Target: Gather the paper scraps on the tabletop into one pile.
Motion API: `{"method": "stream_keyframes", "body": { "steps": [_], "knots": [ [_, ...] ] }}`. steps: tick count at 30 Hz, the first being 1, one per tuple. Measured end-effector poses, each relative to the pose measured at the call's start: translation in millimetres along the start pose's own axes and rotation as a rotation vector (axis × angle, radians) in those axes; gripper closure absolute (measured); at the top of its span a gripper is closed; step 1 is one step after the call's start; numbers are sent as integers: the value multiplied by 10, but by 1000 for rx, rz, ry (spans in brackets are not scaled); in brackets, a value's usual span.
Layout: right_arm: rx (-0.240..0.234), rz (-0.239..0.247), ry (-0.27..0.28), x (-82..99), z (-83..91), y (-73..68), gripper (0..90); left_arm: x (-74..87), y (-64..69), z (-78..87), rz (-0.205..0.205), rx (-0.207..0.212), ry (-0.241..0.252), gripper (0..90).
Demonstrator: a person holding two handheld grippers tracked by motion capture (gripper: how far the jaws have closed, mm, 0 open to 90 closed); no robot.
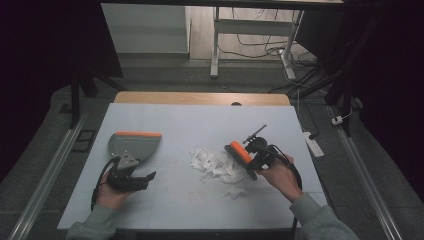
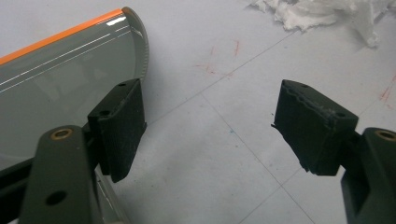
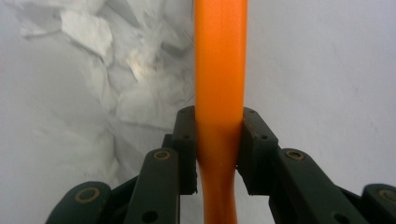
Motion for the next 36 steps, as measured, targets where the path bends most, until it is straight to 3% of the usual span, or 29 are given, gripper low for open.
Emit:
{"method": "stream_keyframes", "body": {
  "steps": [8, 12, 16, 22, 26, 29, 32, 36],
  "knots": [
    [-150, -58, 91, -246, -54, -119, 709, 4, 7, -9, -2, 0, -6, 256],
    [-153, -36, 188, -271, 30, -169, 709, 9, -1, -10, 1, -1, -7, 256],
    [-135, -56, 248, -242, 194, -63, 709, 8, 3, -15, -2, 0, -9, 255],
    [-110, -75, 289, -62, 472, 170, 709, 9, 2, -17, -3, 1, -9, 256],
    [-113, -76, 274, 106, 579, 253, 709, 6, 6, -23, -5, 3, -11, 255],
    [-155, 15, 237, 253, 620, 228, 709, 6, 7, -19, -6, 3, -10, 256],
    [-183, 197, 213, 427, 638, 124, 710, 9, 2, -14, -5, 1, -9, 256],
    [-225, 380, 114, 634, 596, -49, 709, 6, 2, -18, -3, 0, -10, 256]
  ]
}}
Point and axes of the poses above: each handheld gripper's, and its own axes: z roughly backward along the jaws, x roughly out of its underside, y roughly to its right, the point moved 2 cm from there along -z, roughly forward along the jaws, and after that the axes turned 14 degrees about -z, right-handed, at the moved point
